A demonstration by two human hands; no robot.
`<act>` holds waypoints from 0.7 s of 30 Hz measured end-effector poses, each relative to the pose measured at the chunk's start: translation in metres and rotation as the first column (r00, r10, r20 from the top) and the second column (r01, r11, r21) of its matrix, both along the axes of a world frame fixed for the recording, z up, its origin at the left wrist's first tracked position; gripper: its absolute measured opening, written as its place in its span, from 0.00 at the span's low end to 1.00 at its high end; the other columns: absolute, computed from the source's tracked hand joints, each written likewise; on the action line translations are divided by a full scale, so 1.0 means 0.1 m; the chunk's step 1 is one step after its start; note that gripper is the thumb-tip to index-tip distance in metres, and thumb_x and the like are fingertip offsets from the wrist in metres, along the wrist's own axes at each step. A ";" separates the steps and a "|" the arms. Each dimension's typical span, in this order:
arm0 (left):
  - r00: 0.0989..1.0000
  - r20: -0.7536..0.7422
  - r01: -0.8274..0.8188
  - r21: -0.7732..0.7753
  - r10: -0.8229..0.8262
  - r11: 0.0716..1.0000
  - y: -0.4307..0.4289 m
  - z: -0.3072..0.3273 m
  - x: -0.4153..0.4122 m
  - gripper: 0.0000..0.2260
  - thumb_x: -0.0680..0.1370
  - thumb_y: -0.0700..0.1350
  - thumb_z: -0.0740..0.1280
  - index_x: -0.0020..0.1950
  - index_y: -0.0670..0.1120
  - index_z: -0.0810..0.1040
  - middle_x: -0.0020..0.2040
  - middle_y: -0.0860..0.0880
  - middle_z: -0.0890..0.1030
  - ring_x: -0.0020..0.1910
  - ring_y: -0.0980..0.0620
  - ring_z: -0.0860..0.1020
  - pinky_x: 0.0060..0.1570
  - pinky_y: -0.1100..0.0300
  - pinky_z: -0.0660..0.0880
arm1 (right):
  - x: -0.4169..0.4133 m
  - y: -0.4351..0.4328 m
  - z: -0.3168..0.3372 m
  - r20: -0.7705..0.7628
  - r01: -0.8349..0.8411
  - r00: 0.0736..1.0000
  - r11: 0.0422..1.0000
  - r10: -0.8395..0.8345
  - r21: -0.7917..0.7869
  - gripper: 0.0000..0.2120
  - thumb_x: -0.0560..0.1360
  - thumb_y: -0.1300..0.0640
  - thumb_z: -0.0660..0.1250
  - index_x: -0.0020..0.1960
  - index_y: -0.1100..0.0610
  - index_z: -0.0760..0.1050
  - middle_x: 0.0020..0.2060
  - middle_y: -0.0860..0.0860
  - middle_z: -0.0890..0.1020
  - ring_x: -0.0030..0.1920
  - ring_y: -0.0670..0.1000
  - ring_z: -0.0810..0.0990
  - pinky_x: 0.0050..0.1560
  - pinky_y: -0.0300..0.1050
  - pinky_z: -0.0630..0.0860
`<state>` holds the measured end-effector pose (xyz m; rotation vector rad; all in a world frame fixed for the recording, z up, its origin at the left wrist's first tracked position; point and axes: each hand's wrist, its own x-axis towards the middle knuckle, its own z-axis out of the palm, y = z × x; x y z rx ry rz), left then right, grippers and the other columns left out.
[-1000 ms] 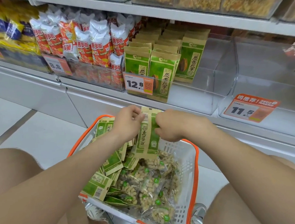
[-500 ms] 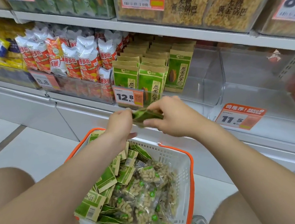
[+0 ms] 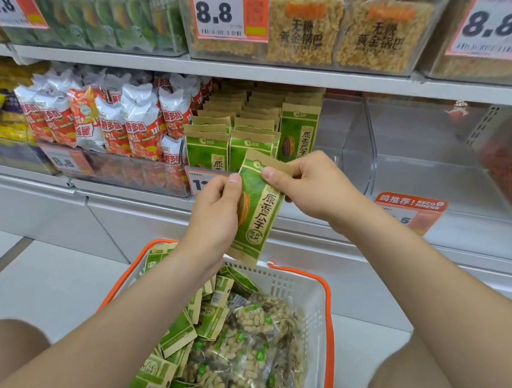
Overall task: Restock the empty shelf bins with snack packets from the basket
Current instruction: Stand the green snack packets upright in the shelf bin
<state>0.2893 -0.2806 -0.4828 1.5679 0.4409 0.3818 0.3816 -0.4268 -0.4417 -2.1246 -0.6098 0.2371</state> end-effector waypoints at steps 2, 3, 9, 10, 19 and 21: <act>0.999 0.011 -0.037 -0.053 0.038 0.998 -0.04 0.04 0.04 0.15 0.88 0.52 0.60 0.51 0.43 0.77 0.46 0.41 0.82 0.44 0.45 0.80 0.49 0.46 0.79 | 0.01 0.02 0.00 0.035 0.042 0.998 0.999 -0.043 0.026 0.26 0.81 0.42 0.69 0.43 0.66 0.83 0.38 0.65 0.81 0.31 0.51 0.70 0.37 0.48 0.68; 0.998 0.021 -0.053 -0.075 0.055 0.996 -0.06 0.07 0.05 0.14 0.88 0.51 0.60 0.51 0.43 0.76 0.44 0.42 0.80 0.42 0.47 0.78 0.46 0.49 0.78 | 0.02 0.04 -0.01 0.044 0.062 0.997 0.997 -0.063 0.041 0.26 0.81 0.42 0.69 0.42 0.66 0.83 0.38 0.65 0.81 0.31 0.52 0.71 0.37 0.48 0.70; 0.988 0.032 -0.145 -0.146 0.151 0.979 -0.20 0.25 0.16 0.13 0.88 0.53 0.60 0.51 0.45 0.75 0.43 0.47 0.83 0.41 0.50 0.83 0.42 0.51 0.82 | -0.04 0.06 0.06 -0.040 -0.051 0.998 0.986 0.058 0.158 0.09 0.80 0.43 0.69 0.57 0.45 0.81 0.45 0.50 0.88 0.43 0.54 0.88 0.43 0.60 0.86; 0.990 0.008 -0.136 -0.166 0.139 0.977 -0.23 0.29 0.19 0.13 0.88 0.53 0.60 0.52 0.45 0.76 0.47 0.45 0.84 0.45 0.48 0.84 0.44 0.50 0.83 | -0.04 0.06 0.08 -0.090 -0.087 0.991 0.983 0.102 0.160 0.10 0.79 0.46 0.71 0.60 0.43 0.79 0.48 0.49 0.88 0.47 0.54 0.88 0.43 0.58 0.87; 0.971 -0.228 0.215 0.737 -0.064 0.641 -0.10 0.36 0.41 0.18 0.82 0.42 0.62 0.69 0.58 0.72 0.62 0.49 0.72 0.61 0.45 0.69 0.61 0.47 0.69 | 0.23 -0.25 0.22 0.387 0.188 0.875 0.942 -0.290 0.279 0.18 0.79 0.57 0.72 0.62 0.54 0.67 0.45 0.41 0.82 0.45 0.46 0.79 0.43 0.43 0.69; 0.954 -0.290 0.293 0.865 -0.071 0.407 -0.11 0.35 0.37 0.24 0.80 0.40 0.62 0.72 0.62 0.68 0.60 0.49 0.64 0.58 0.45 0.63 0.55 0.49 0.63 | 0.31 -0.26 0.15 0.411 0.154 0.874 0.950 -0.259 0.271 0.17 0.81 0.61 0.69 0.65 0.55 0.64 0.49 0.47 0.83 0.48 0.50 0.80 0.45 0.46 0.73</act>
